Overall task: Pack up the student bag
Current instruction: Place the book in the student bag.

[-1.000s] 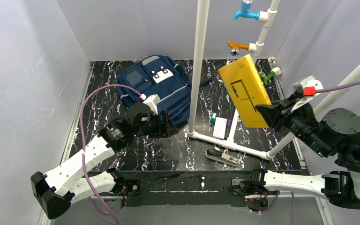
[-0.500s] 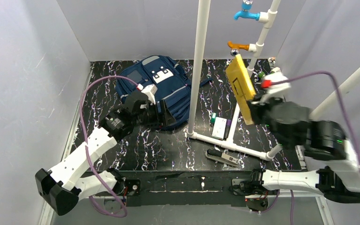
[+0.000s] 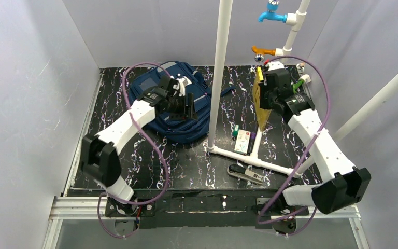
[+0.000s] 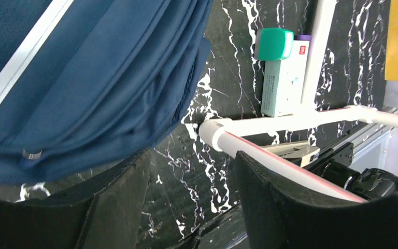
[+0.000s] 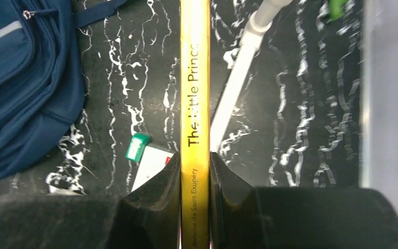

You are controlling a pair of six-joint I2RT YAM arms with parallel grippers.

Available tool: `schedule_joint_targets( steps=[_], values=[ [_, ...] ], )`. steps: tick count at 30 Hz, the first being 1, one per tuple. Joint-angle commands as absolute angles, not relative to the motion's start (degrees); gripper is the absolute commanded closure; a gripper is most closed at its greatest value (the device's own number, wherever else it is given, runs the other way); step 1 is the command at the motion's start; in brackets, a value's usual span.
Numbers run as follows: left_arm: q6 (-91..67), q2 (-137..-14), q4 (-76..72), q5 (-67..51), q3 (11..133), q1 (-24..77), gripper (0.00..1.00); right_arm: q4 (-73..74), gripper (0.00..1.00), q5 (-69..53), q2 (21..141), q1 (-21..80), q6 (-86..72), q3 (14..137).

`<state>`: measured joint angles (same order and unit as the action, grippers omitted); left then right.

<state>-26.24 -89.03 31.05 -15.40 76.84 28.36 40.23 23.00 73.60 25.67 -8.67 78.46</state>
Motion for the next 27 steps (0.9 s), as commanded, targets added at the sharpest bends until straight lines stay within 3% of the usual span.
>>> schedule_joint_targets(
  steps=[1, 7, 13, 19, 27],
  values=[
    [-19.7, -98.0, 33.3, -20.0, 83.6, 29.3, 0.41, 26.2, 0.99, -2.4, 74.5, 18.2, -13.3, 76.7],
    [-16.6, -107.8, 35.8, -13.9, 92.7, 31.7, 0.41, 23.4, 0.99, -12.4, 79.9, 16.4, -17.0, 77.1],
    [-14.5, -112.0, 37.7, -2.5, 99.3, 33.0, 0.48, 21.4, 0.99, -14.8, 80.5, 16.3, -18.3, 76.5],
    [-7.4, -112.5, 38.5, 4.3, 103.5, 33.3, 0.42, 20.8, 0.99, -17.1, 81.7, 16.3, -19.5, 76.1],
    [4.6, -120.7, 41.4, 4.9, 109.0, 33.3, 0.41, 23.0, 0.99, -17.2, 82.0, 16.0, -19.3, 76.2]
  ],
)
